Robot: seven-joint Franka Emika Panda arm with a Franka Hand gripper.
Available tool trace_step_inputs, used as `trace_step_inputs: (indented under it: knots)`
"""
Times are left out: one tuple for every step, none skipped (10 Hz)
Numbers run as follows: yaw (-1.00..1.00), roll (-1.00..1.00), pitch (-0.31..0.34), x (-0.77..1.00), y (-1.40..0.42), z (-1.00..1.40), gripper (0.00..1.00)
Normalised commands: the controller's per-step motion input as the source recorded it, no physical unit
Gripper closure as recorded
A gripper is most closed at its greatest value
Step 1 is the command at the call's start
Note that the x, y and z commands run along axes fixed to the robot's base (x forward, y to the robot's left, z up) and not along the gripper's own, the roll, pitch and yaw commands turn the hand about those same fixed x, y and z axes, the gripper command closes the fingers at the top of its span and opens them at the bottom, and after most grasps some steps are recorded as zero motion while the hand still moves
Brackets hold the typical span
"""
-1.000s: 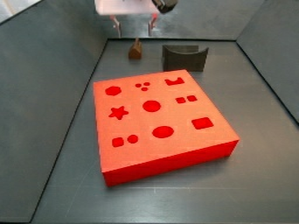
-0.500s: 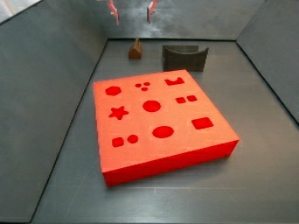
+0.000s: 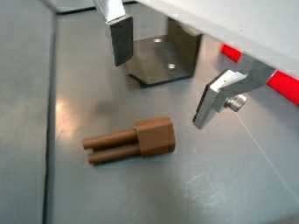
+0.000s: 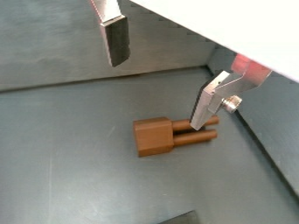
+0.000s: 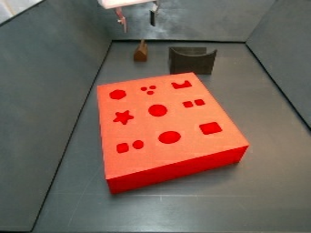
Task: Pick up the 3 prong object. Move up. Rotate the 3 prong object. Place the 3 prong object on the fixture. Regrasp the 3 prong object. Move to above the board. Insert the 3 prong object.
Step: Rotate the 3 prong object.
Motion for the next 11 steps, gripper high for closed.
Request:
trace_step_inputs:
  knots:
    - [1.00, 0.00, -0.006, 0.04, 0.00, -0.05, 0.00]
    - [1.00, 0.00, -0.006, 0.04, 0.00, -0.04, 0.00]
    - [1.00, 0.00, -0.007, 0.04, 0.00, -0.04, 0.00]
    - [1.00, 0.00, -0.007, 0.04, 0.00, -0.04, 0.00]
    - [1.00, 0.00, -0.008, 0.04, 0.00, -0.03, 0.00]
    - [1.00, 0.00, -0.008, 0.04, 0.00, -0.03, 0.00]
    - [1.00, 0.00, -0.008, 0.04, 0.00, -0.03, 0.00]
    - [1.00, 0.00, -0.008, 0.04, 0.00, -0.03, 0.00]
    - [1.00, 0.00, -0.009, 0.04, 0.00, -0.03, 0.00]
    - [1.00, 0.00, -0.009, 0.04, 0.00, -0.03, 0.00]
    - [1.00, 0.00, -0.009, 0.04, 0.00, -0.03, 0.00]
